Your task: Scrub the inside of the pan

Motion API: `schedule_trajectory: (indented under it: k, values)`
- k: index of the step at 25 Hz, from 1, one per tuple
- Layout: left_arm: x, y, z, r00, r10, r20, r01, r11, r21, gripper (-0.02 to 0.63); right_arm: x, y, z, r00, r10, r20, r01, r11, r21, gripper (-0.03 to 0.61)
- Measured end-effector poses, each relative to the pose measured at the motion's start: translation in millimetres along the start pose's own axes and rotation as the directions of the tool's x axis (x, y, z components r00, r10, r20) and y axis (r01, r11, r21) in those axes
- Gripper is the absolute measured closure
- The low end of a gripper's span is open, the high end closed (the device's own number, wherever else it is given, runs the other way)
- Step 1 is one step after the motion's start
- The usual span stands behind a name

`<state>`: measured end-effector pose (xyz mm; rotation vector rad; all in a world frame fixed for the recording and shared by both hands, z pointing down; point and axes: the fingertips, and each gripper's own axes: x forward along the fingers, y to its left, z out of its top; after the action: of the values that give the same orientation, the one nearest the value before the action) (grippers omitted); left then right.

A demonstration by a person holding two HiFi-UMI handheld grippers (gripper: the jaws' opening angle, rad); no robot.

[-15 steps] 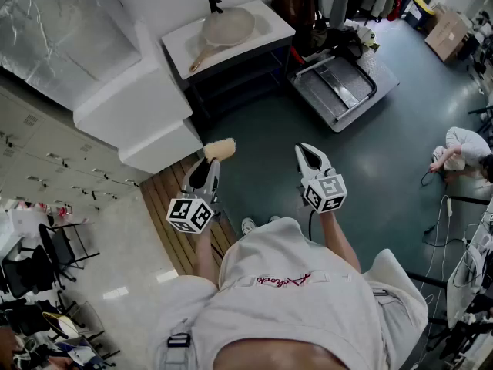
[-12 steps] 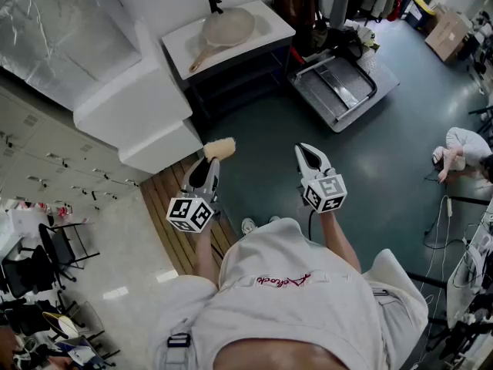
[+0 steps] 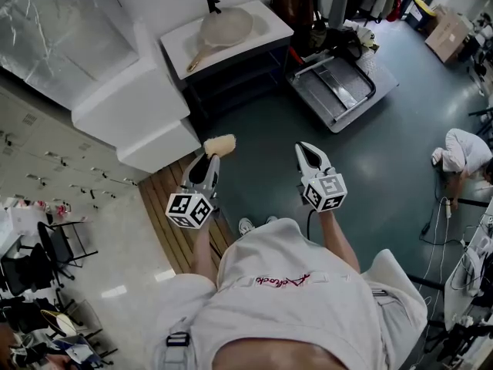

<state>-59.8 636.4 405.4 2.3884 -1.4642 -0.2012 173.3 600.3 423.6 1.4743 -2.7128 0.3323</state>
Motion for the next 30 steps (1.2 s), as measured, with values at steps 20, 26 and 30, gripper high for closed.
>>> schedule_trajectory:
  k: [20, 26, 30]
  values:
    - [33, -37, -11, 0.999, 0.05, 0.004, -0.05, 0.999, 0.02, 0.528, -13, -49, 2, 0.999, 0.05, 0.007, -0.05, 0.998, 0.025, 0.574]
    - [42, -46, -14, 0.999, 0.054, 0.006, -0.054, 0.998, 0.022, 0.528, -13, -58, 4, 0.998, 0.063, 0.018, -0.064, 0.998, 0.027, 0.574]
    - [47, -53, -12, 0.999, 0.052, 0.008, -0.052, 0.998, 0.043, 0.528, -14, -62, 2, 0.998, 0.065, 0.022, -0.066, 0.997, 0.036, 0.574]
